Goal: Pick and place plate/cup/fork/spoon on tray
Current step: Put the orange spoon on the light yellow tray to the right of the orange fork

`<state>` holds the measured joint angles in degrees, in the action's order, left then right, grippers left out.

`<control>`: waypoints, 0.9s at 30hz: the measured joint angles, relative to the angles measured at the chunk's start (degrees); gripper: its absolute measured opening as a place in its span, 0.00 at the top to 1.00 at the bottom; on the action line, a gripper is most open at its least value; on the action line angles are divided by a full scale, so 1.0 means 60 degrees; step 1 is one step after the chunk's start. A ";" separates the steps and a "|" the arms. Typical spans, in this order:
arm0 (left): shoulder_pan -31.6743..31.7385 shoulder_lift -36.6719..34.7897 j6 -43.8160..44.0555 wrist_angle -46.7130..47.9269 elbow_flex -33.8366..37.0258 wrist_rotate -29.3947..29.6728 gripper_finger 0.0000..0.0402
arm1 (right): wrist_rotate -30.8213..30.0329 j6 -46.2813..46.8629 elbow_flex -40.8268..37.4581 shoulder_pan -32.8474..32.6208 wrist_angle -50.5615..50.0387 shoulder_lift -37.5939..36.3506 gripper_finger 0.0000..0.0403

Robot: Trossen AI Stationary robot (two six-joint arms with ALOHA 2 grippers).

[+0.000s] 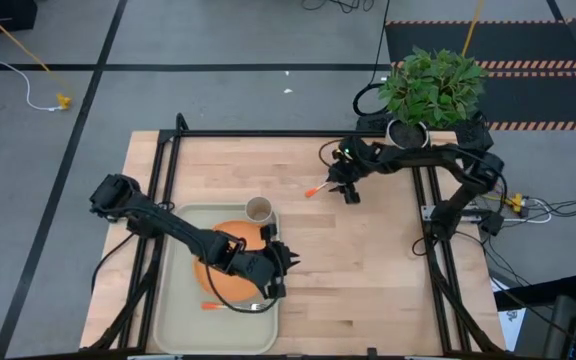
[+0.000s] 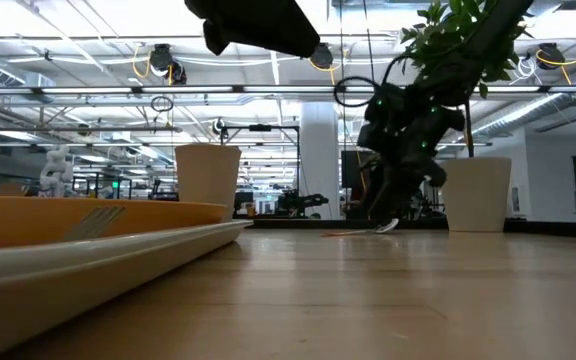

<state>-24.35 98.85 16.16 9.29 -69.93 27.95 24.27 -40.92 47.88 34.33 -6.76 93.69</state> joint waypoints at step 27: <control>0.0082 0.0004 -0.0073 -0.0107 0.0000 -0.0045 0.83 | -0.0519 0.0755 -0.0020 0.0137 -0.0316 0.1224 0.97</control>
<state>-23.86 98.87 15.73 8.64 -69.93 27.68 21.15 -36.39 47.76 35.15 -8.66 101.03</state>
